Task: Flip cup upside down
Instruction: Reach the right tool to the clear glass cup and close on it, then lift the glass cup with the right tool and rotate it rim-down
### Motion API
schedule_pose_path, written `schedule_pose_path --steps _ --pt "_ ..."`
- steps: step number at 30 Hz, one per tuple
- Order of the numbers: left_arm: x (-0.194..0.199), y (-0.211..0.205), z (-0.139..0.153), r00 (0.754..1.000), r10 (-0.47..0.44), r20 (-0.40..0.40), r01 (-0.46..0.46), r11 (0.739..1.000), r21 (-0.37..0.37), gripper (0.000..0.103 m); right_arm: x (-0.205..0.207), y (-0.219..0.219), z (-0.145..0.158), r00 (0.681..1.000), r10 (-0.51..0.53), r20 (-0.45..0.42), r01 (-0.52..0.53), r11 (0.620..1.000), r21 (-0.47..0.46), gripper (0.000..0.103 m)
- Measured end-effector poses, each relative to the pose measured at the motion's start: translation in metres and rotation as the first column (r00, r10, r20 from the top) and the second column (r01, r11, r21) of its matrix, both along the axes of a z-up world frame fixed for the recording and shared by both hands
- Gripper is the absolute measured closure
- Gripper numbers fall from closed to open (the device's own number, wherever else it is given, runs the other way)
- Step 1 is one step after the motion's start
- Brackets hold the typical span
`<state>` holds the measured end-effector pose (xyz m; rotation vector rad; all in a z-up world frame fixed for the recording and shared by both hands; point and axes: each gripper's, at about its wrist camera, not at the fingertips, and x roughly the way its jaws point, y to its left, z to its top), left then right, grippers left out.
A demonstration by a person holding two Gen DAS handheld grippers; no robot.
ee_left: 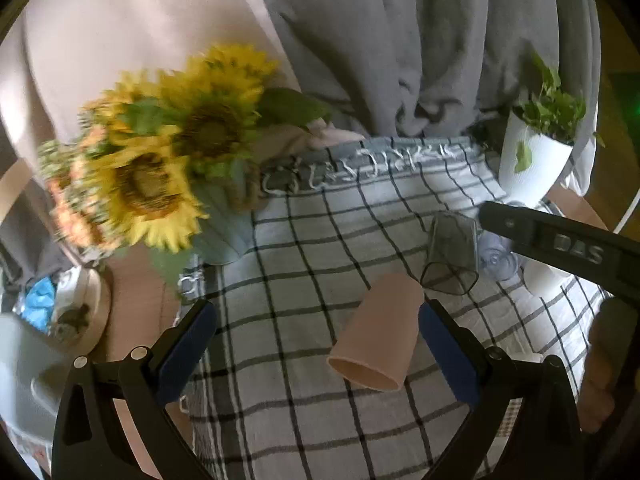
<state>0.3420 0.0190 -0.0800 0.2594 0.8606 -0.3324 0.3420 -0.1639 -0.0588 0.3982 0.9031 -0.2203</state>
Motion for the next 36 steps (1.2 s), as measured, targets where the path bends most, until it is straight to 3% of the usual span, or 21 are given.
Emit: schedule_pose_path --steps 4,14,26,33,36 --pt "0.02 -0.006 -0.013 0.999 -0.012 -0.049 0.012 1.0 0.001 0.0 0.031 -0.006 -0.023 0.997 0.016 -0.079 -0.012 0.999 0.043 0.021" --pt "0.063 -0.014 -0.042 0.989 -0.019 -0.146 0.02 1.0 0.002 0.0 0.088 -0.018 -0.07 0.969 -0.02 -0.245 0.027 0.999 0.024 0.025" --pt "0.074 -0.017 -0.051 0.979 -0.017 -0.204 0.012 1.0 -0.029 0.0 0.107 -0.022 -0.097 0.933 -0.088 -0.349 0.089 0.996 -0.015 0.026" --pt "0.077 -0.02 -0.059 0.979 -0.01 -0.204 0.011 1.0 0.005 0.0 0.113 -0.026 -0.124 0.896 -0.096 -0.434 0.099 0.995 -0.014 0.026" --pt "0.079 -0.02 -0.064 0.975 -0.006 -0.222 0.008 1.0 0.008 0.0 0.116 -0.019 -0.127 0.892 -0.098 -0.442 0.081 0.995 -0.056 0.026"
